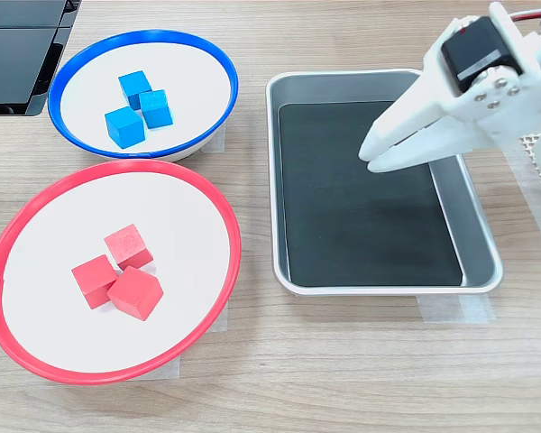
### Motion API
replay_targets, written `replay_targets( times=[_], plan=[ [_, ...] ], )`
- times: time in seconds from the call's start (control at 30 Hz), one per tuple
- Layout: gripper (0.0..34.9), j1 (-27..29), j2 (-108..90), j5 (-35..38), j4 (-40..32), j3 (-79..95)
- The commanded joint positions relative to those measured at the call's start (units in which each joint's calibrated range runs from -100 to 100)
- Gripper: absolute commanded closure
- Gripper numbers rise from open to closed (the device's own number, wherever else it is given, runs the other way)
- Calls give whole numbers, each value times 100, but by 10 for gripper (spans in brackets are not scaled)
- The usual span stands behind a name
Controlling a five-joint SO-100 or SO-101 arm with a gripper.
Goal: Relocate any blue block in the red dish to the blue dish, correcting any misplacements.
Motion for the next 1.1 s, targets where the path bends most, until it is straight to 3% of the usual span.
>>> replay_targets(
  times=[0.0,1.07],
  plan=[
    [349,129,-324,0,117,90],
    [349,100,-384,5,150,117]
  ],
)
